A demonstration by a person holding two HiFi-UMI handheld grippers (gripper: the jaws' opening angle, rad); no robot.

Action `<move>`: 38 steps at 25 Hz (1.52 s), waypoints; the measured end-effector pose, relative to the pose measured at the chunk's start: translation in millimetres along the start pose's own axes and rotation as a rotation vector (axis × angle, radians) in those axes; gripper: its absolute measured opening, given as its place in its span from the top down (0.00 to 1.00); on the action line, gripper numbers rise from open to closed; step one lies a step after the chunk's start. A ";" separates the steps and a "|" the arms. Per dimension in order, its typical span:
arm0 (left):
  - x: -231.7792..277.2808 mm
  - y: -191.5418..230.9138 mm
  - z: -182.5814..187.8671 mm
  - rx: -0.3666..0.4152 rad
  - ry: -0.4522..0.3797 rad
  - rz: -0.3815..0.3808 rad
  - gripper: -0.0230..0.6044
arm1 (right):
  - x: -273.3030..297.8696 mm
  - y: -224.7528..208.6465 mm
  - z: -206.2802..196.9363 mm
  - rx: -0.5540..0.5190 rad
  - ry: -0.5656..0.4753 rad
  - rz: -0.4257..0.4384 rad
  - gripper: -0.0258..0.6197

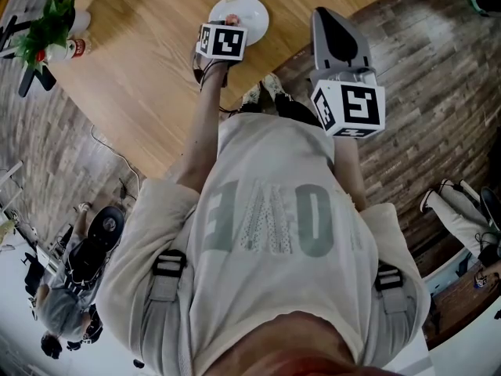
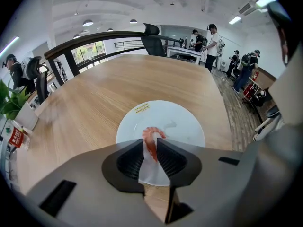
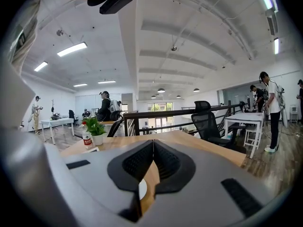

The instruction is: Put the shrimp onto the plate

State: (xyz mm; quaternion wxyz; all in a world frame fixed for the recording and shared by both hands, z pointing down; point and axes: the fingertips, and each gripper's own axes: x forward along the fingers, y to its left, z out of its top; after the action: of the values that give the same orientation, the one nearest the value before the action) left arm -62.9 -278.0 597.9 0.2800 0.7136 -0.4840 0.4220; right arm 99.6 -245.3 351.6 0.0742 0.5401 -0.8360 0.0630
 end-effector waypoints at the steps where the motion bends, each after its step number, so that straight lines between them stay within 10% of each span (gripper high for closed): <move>1: -0.5 -0.1 -0.3 -0.007 -0.002 -0.001 0.84 | -0.3 0.3 0.3 0.001 -0.001 0.002 0.93; 13: -17.5 -0.5 11.8 -0.047 -0.058 -0.007 0.79 | 0.8 6.1 3.6 -0.006 -0.011 0.026 0.93; 19: -47.4 -2.1 53.0 -0.023 -0.229 -0.026 0.79 | 11.7 8.7 21.8 -0.064 -0.050 0.040 0.93; 38: -339.2 -3.7 174.1 0.014 -1.258 0.011 0.95 | 2.8 42.7 114.2 -0.107 -0.301 0.124 0.93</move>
State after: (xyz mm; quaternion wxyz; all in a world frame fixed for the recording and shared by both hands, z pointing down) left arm -61.3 -263.1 217.0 -0.0649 0.8247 -0.5569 -0.0740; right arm 53.1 -251.5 239.1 -0.0273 0.4859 -0.8716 -0.0589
